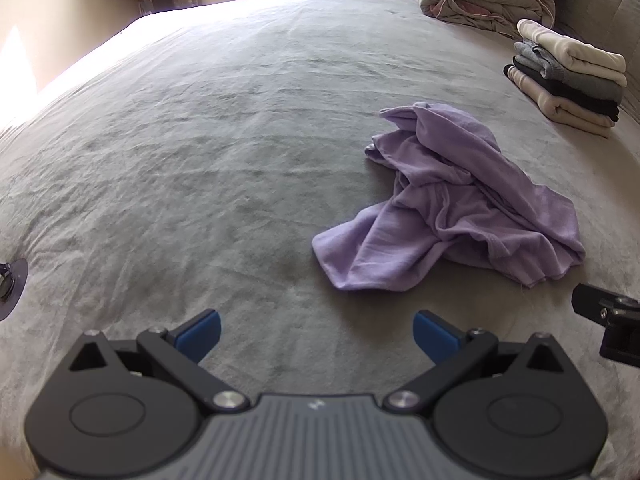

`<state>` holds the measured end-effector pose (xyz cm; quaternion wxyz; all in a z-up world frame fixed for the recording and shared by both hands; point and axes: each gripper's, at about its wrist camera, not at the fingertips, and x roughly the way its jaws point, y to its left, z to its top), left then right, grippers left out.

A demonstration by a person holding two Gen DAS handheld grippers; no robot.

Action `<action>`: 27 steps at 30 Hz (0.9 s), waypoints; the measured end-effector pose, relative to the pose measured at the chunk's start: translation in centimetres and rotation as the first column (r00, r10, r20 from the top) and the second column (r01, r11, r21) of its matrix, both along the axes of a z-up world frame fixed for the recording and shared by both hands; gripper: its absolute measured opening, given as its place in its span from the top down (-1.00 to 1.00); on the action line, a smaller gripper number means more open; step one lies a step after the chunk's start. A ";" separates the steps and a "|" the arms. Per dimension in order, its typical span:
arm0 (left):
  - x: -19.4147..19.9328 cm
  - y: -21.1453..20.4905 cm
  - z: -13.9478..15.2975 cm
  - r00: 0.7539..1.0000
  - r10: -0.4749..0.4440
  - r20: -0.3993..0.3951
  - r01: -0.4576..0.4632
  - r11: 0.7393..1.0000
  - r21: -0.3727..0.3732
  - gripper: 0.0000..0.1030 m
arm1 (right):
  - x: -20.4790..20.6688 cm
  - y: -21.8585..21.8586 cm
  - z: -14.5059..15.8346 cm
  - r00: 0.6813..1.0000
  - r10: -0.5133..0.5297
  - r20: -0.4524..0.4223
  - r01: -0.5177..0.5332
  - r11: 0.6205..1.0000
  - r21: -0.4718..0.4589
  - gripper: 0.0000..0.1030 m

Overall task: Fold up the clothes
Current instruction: 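Move both grippers toward the crumpled lavender garment on the bed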

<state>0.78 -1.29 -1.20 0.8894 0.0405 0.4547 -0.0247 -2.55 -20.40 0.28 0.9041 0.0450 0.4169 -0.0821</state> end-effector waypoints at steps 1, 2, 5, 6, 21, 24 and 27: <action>0.0 0.0 0.0 1.000 0.000 0.000 0.000 1.000 0.000 -0.99 | 0.0 0.0 0.0 1.000 0.000 -0.001 0.000 1.000 0.000 -1.00; 0.0 0.0 0.0 1.000 0.000 0.000 0.000 1.000 0.001 -0.99 | 0.1 0.0 -0.1 1.000 0.000 -0.003 0.000 1.000 0.000 -1.00; 0.0 0.0 0.0 1.000 0.000 -0.001 0.000 1.000 0.003 -0.99 | 0.1 0.0 -0.1 1.000 -0.001 -0.005 0.001 1.000 0.001 -1.00; 0.0 0.0 0.0 1.000 0.000 -0.001 0.000 1.000 0.003 -0.99 | 0.1 0.0 -0.1 1.000 -0.002 -0.006 0.002 1.000 0.001 -1.00; 0.1 -0.3 -0.2 1.000 0.000 -0.020 0.001 1.000 0.020 -0.99 | 0.3 -0.1 0.0 1.000 0.008 -0.014 -0.008 1.000 -0.003 -1.00; 0.4 -0.7 0.2 1.000 -0.004 -0.027 0.005 0.999 0.038 -0.99 | 0.7 -0.4 0.4 1.000 -0.010 -0.020 0.009 1.000 -0.007 -1.00; 0.9 -1.0 1.3 1.000 -0.018 -0.026 0.019 0.999 0.034 -0.99 | 1.3 -0.7 1.4 1.000 -0.015 -0.018 0.015 1.000 0.008 -1.00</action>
